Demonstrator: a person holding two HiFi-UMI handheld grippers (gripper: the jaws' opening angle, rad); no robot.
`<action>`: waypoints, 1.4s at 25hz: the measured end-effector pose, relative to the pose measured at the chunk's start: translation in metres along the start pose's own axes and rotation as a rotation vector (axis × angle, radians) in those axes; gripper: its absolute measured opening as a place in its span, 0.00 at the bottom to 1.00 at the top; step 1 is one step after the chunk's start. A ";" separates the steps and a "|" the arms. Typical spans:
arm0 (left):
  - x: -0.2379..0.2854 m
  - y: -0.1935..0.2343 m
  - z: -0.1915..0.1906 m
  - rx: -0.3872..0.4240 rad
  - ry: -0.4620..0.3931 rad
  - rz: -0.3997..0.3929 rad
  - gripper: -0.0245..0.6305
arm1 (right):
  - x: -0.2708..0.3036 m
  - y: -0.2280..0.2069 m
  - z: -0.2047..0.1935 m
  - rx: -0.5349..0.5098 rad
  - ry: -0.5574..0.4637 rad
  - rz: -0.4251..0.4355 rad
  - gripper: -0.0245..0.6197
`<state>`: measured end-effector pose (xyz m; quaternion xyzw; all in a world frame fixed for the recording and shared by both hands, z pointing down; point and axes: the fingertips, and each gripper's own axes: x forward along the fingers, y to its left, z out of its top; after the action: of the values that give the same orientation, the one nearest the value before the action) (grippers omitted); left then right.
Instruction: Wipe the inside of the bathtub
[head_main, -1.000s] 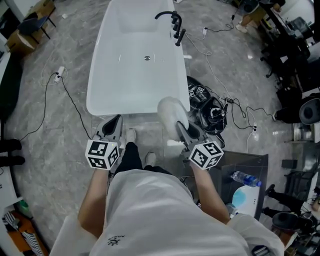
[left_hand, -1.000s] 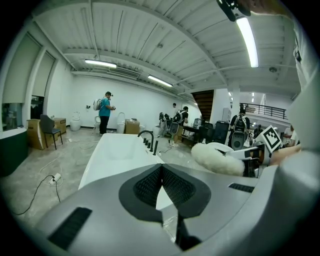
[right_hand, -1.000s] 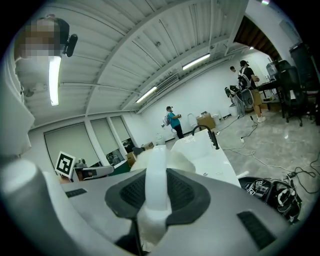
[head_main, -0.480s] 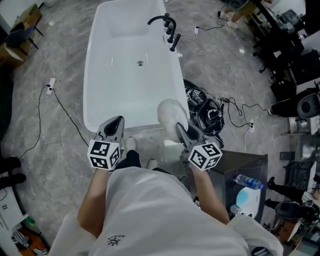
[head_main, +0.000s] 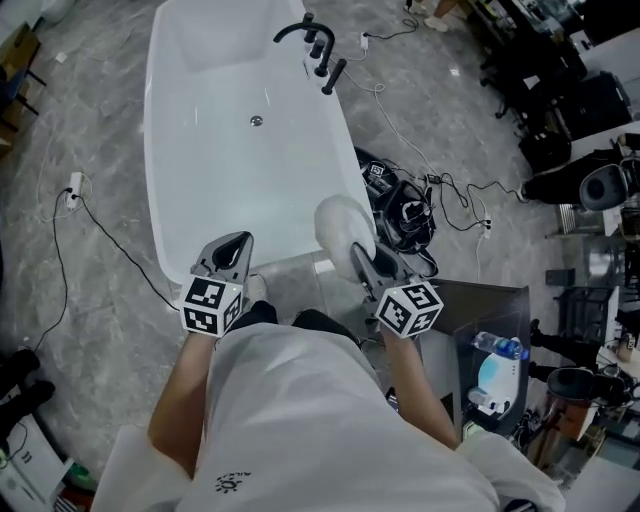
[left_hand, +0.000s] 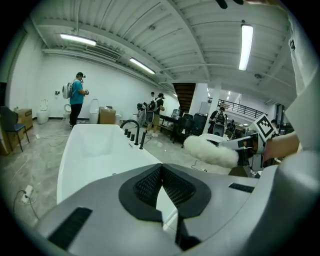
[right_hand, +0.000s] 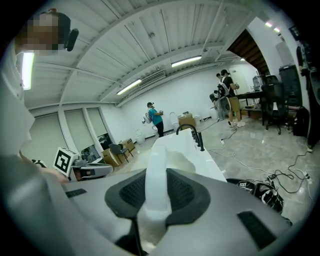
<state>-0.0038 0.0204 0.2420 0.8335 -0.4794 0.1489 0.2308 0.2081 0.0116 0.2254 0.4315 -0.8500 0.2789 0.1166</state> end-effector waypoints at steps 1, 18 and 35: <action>0.003 0.003 -0.003 0.001 0.009 -0.015 0.06 | 0.002 0.000 -0.001 0.006 -0.001 -0.014 0.20; 0.067 -0.001 -0.031 -0.042 0.125 -0.178 0.06 | 0.022 -0.061 -0.020 -0.012 0.143 -0.128 0.20; 0.186 -0.011 -0.083 -0.095 0.272 -0.149 0.05 | 0.093 -0.185 -0.124 -0.098 0.513 -0.088 0.20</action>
<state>0.0957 -0.0668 0.3973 0.8270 -0.3871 0.2200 0.3434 0.2944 -0.0663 0.4366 0.3771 -0.7854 0.3323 0.3612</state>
